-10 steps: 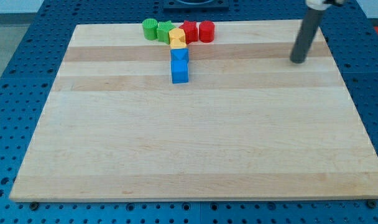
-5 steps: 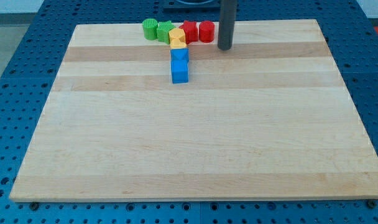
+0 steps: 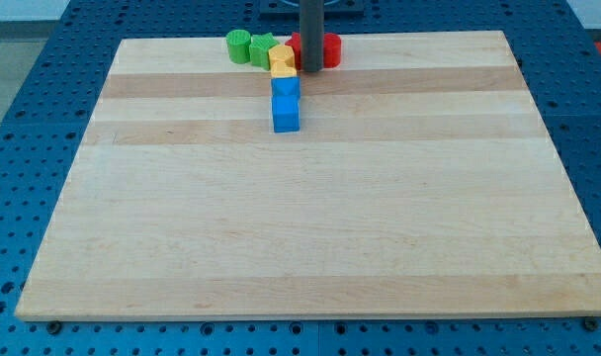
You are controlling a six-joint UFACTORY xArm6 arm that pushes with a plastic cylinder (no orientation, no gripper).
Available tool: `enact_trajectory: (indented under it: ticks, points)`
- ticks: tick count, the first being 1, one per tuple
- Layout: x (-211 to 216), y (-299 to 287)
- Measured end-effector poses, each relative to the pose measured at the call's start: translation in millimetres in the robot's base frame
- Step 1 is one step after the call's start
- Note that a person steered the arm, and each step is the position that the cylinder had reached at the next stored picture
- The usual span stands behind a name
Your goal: Separate the yellow hexagon from the group of blocks
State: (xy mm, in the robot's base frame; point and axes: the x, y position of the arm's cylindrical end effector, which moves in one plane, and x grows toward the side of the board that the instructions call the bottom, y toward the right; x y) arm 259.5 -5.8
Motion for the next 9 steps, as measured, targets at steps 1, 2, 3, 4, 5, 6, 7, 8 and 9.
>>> enact_trajectory:
  ticks: [1,2,3,4,5,6,7,8,9]
  points:
    - [0,-11]
    - [0,-23]
    - [1,-37]
    - [9,-62]
    - [30,-98]
    - [57,-146]
    - [64,-159]
    - [82,-168]
    - [127,-192]
